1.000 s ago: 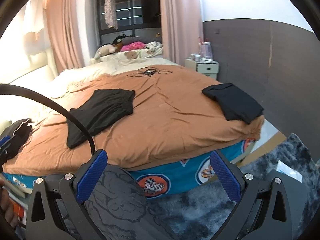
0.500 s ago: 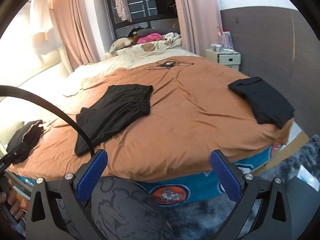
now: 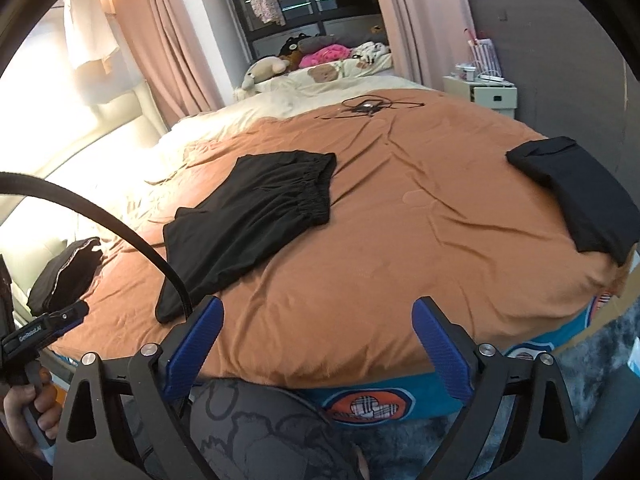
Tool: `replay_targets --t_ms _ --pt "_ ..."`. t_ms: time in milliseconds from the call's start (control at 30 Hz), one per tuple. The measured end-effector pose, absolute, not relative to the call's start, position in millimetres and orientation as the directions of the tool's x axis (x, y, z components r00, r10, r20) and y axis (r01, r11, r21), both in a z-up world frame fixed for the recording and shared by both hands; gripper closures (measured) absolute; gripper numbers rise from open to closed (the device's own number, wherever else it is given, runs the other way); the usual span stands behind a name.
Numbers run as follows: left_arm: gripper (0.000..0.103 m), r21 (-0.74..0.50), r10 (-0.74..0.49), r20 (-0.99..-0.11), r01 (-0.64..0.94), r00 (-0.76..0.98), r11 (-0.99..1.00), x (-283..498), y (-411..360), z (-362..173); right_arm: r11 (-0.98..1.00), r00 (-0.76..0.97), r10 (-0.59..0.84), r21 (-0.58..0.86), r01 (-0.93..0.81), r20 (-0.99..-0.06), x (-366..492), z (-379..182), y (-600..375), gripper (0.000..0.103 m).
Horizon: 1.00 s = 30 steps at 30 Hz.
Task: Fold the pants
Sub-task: 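Move both tools toward the black pants lying on the bed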
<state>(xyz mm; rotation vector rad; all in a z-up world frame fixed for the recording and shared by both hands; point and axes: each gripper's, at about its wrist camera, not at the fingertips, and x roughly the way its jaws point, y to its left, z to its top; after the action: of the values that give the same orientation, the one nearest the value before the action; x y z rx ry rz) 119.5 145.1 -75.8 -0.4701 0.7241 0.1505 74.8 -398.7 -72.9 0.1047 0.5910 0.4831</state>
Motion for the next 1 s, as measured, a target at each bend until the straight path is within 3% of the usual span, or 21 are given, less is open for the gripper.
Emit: replay_targets --t_ms 533,1000 --pt "0.04 -0.656 -0.274 -0.676 -0.389 0.684 0.647 168.4 172.3 -137.6 0.83 0.651 0.554 0.281 -0.482 -0.519 141.8 -83.8 -405.8 0.007" --pt "0.041 -0.706 -0.353 -0.693 -0.491 0.628 0.511 201.4 168.3 -172.4 0.803 0.577 0.592 0.351 -0.482 -0.562 189.7 -96.4 -402.9 0.008"
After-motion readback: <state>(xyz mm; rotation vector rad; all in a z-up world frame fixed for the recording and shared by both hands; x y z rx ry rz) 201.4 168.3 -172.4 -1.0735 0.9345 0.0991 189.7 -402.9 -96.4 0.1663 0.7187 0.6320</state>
